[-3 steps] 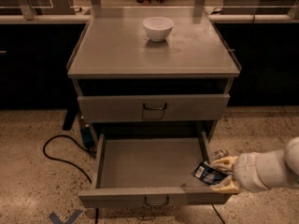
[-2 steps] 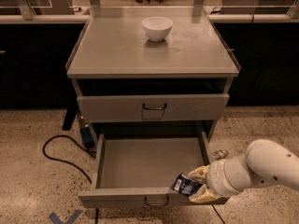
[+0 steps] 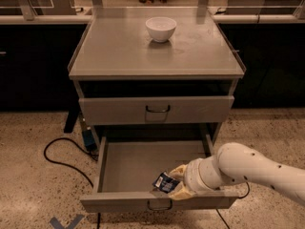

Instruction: Place rxbar blueberry into middle drawer

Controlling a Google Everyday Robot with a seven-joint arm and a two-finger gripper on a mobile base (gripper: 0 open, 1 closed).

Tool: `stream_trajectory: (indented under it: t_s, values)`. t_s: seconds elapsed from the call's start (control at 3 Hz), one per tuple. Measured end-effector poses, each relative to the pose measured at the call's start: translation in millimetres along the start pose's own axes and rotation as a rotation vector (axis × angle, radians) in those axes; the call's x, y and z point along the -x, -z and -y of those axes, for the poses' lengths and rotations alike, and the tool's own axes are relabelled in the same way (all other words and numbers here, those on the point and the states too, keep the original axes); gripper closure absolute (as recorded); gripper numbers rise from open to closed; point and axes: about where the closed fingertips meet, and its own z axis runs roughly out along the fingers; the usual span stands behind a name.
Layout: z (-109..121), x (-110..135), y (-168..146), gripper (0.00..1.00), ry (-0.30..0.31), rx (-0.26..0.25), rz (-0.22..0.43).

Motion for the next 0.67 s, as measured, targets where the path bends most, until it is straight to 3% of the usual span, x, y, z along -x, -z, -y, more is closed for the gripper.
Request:
stream_trajectory:
  t_s: [0.33,0.67]
  values:
    - [-0.1,-0.3,0.2,1.00,-0.001,0.000,0.000]
    - [13.8,-6.9,-17.1,1.00,-0.008,-0.023,-0.052]
